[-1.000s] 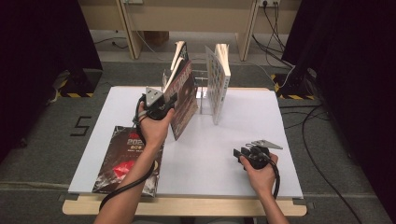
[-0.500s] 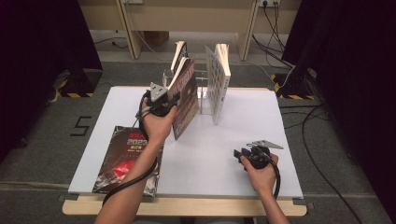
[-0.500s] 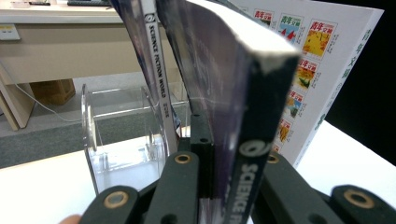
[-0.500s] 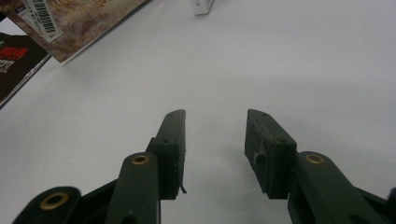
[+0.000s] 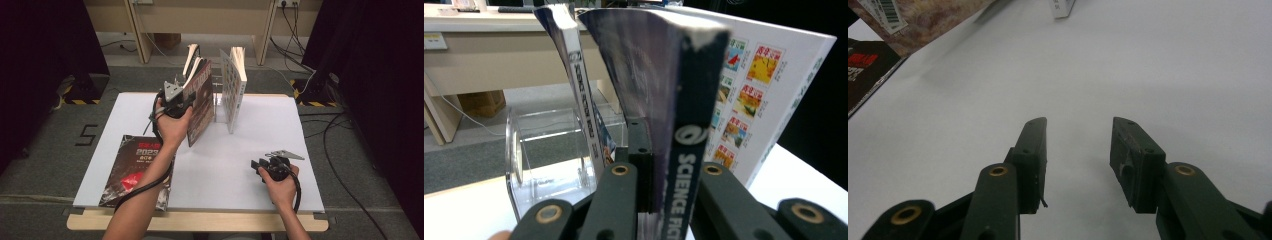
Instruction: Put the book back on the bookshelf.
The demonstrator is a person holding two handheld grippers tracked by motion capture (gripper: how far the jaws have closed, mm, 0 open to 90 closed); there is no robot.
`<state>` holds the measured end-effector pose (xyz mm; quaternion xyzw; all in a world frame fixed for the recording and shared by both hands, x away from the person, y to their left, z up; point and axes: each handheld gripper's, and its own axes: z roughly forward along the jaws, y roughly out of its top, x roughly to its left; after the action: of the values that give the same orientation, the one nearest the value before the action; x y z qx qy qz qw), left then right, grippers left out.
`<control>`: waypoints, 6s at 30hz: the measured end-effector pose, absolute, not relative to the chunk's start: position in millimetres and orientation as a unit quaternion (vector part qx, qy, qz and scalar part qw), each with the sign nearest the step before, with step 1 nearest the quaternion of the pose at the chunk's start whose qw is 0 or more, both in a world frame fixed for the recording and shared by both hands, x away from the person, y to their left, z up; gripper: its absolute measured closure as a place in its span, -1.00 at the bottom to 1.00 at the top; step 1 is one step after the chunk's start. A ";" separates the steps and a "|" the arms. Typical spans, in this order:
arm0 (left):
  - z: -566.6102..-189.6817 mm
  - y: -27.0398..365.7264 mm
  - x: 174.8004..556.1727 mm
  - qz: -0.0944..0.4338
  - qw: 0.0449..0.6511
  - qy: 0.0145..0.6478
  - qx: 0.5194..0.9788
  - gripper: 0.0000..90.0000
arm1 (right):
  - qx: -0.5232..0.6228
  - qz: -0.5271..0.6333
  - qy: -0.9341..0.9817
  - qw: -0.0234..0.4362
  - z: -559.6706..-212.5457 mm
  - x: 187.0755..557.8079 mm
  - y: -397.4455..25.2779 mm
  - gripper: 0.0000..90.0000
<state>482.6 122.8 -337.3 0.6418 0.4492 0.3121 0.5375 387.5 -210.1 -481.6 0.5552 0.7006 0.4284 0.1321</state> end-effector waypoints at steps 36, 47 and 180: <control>-321.5 114.7 510.9 0.342 0.540 0.458 0.618 0.86 | 0.556 0.430 0.699 0.131 -482.0 386.0 -211.4 0.31; -318.7 110.5 516.4 0.344 0.538 0.458 0.618 0.86 | 0.557 0.430 0.699 0.130 -482.0 386.0 -211.1 0.31; -347.4 69.9 559.4 0.413 0.496 0.476 0.597 0.85 | 0.557 0.429 0.701 0.122 -485.0 387.4 -216.9 0.31</control>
<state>559.4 69.9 -347.4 0.5969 0.4759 0.4133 0.4965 387.4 -216.9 -485.0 0.5566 0.7008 0.4291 0.1224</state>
